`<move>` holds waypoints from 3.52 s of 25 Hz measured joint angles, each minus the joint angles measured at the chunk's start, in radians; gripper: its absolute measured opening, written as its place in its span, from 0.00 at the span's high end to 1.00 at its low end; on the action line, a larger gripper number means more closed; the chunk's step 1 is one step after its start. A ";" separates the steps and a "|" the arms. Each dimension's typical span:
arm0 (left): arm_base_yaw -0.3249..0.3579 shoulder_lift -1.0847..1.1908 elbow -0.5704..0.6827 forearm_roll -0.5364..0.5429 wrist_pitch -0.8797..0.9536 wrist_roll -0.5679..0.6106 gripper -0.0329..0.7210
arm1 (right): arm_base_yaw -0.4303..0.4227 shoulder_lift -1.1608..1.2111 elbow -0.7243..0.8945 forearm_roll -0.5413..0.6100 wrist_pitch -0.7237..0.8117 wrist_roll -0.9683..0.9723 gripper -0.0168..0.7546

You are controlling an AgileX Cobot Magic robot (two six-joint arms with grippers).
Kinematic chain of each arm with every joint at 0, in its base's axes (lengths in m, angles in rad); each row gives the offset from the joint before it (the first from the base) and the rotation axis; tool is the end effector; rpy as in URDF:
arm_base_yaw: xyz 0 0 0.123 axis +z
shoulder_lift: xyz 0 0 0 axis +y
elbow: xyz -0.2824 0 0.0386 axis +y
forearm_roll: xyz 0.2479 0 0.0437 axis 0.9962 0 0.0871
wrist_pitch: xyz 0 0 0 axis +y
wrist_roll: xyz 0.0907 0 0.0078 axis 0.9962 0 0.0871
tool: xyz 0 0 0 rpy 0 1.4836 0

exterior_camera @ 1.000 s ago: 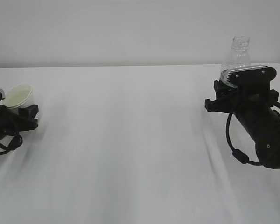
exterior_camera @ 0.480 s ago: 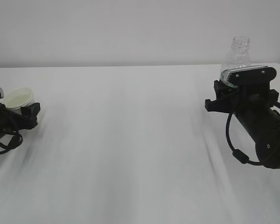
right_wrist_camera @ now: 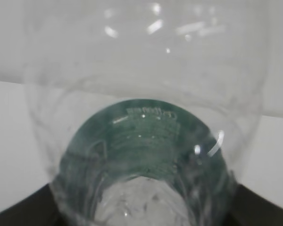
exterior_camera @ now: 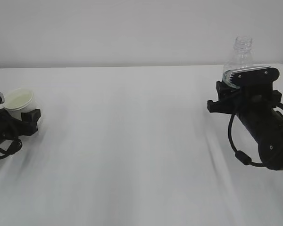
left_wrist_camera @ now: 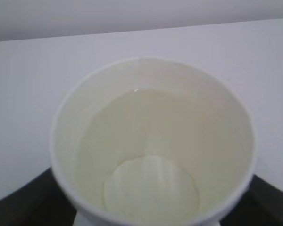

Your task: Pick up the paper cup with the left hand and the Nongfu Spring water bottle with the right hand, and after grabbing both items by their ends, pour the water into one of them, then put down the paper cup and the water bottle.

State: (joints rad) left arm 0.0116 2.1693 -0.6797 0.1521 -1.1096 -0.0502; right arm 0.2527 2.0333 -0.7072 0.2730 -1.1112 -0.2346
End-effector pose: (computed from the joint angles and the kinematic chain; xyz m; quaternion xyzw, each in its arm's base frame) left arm 0.3410 -0.0084 0.0645 0.0430 0.8021 -0.0459 0.5939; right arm 0.3448 0.0663 0.1159 -0.0573 0.7522 -0.0458 0.6548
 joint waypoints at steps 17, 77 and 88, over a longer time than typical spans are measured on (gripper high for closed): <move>0.000 -0.035 0.156 -0.004 -0.034 0.000 0.17 | 0.000 0.000 0.000 0.000 0.000 0.000 0.44; -0.202 -0.114 0.160 0.332 -0.036 0.000 0.19 | 0.000 0.168 -0.137 -0.002 -0.006 0.037 0.44; -0.202 -0.114 0.160 0.332 -0.036 0.000 0.21 | 0.000 0.238 -0.179 -0.004 -0.002 0.038 0.44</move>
State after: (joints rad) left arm -0.1902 2.0550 -0.5193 0.4844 -1.1461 -0.0502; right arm 0.2527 2.2717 -0.8859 0.2694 -1.1135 -0.1961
